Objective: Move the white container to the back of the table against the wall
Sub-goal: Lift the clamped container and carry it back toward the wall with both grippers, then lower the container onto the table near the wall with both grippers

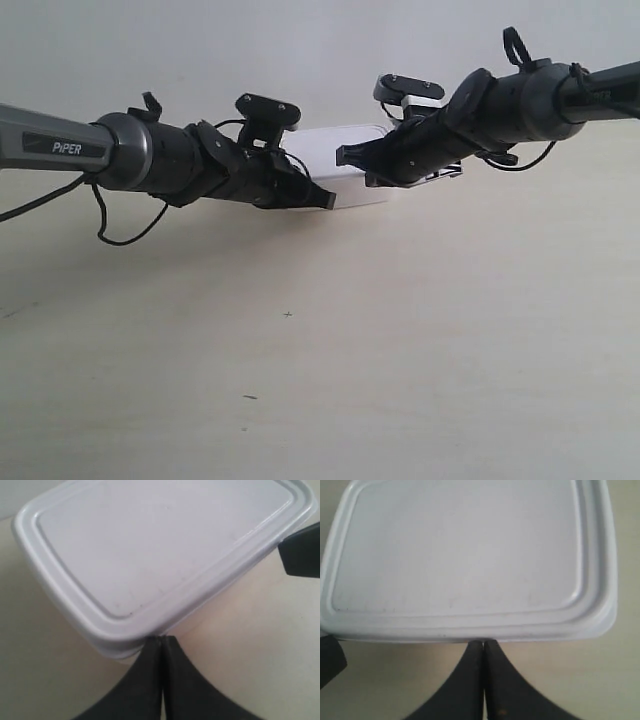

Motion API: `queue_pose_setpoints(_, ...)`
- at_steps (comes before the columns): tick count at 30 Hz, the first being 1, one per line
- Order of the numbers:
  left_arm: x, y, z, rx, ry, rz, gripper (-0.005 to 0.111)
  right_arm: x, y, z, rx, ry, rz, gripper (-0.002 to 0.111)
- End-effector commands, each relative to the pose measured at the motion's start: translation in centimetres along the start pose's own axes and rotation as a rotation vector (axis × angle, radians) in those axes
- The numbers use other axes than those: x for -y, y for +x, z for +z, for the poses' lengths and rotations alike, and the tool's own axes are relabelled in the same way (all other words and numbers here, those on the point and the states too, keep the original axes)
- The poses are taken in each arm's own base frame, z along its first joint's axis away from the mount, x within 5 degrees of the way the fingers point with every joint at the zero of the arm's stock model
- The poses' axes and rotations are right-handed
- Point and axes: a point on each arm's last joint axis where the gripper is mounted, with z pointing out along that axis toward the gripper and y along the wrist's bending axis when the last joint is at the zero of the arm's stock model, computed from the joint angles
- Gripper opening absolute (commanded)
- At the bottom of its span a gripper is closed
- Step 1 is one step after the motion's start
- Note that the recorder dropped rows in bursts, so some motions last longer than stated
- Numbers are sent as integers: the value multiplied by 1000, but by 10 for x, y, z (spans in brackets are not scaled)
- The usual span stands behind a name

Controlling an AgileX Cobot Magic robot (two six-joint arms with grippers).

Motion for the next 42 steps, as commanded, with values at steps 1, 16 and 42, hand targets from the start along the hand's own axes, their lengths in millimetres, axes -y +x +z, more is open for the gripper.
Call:
queue_pose_setpoints(1,-2,-5,5,26,-12,4,0,4,-2,9,3,6,8,0)
queue_pose_setpoints(16,-13,-15,19,100,-71,27,0,13,-12,35,32,2,30,0)
queue_pose_setpoints(42,-20,-34,-14,98,-59,281,0,10,-26,52,59,-36,64,0)
